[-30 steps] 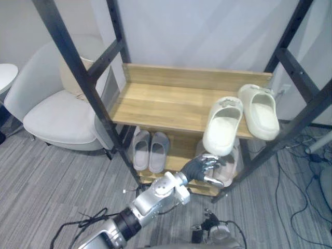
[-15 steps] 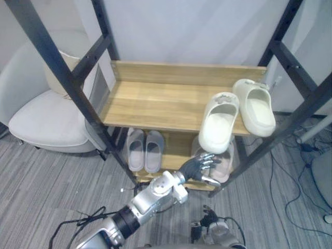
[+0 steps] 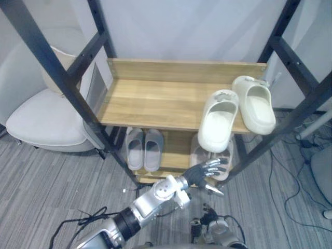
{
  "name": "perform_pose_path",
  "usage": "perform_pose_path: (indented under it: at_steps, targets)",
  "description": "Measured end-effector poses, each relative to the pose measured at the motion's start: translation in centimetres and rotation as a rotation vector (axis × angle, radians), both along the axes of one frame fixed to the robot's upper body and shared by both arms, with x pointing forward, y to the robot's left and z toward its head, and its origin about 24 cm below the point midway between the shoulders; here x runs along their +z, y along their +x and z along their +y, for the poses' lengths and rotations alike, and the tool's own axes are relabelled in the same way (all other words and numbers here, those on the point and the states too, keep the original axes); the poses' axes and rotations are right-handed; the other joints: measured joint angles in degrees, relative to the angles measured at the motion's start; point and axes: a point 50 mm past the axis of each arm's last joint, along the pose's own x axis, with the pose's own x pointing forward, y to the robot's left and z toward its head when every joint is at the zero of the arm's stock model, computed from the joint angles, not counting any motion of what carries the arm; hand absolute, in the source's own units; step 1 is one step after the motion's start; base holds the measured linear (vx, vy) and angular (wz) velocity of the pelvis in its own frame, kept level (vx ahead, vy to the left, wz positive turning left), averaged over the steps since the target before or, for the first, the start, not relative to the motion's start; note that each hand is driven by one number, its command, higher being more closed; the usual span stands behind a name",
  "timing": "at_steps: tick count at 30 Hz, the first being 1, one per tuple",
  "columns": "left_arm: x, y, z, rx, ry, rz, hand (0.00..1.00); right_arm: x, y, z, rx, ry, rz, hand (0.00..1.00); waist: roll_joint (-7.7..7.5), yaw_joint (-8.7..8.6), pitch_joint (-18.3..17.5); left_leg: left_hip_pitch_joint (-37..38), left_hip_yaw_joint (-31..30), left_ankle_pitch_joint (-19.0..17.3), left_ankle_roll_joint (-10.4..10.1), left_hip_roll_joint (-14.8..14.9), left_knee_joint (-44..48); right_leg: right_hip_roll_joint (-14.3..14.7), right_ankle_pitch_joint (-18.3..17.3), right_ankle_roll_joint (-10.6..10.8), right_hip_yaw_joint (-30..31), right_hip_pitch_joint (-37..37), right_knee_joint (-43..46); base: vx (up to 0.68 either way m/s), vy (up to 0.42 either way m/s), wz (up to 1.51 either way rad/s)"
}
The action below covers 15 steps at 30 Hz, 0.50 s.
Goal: Organize the slippers on the shoe rack
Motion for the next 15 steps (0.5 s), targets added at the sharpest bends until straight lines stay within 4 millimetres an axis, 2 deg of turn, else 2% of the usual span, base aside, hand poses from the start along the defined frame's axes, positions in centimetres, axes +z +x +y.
perform_pose_path:
  at_steps: [4,7,15]
  targets:
    - [0.3,-0.1,-0.1,-0.006,-0.009,-0.012,0.0,0.1,0.2,0.0,0.002,-0.001,-0.005,0.0,0.02,-0.08,0.01,-0.01,-0.15,0.0,0.0,0.0,0.07,-0.01,0.0,0.0,-0.11,0.08,0.0,0.0,0.0,0.01]
    - [1.4,-0.3,-0.5,-0.022,-0.049,-0.044,0.0,0.1,0.2,0.0,0.001,-0.002,-0.005,0.0,0.05,-0.07,0.02,-0.04,-0.64,0.01,0.0,-0.02,0.11,-0.06,-0.01,0.01,-0.48,0.26,0.0,0.0,0.0,0.06]
    - [6.8,-1.0,-2.2,-0.118,-0.191,-0.223,0.0,-0.2,-0.1,-0.1,0.001,-0.006,0.015,0.0,0.07,0.3,-0.06,-2.55,-1.54,0.03,0.25,-0.89,2.17,-1.29,0.52,0.44,-0.6,-0.73,0.25,-0.01,0.006,0.07]
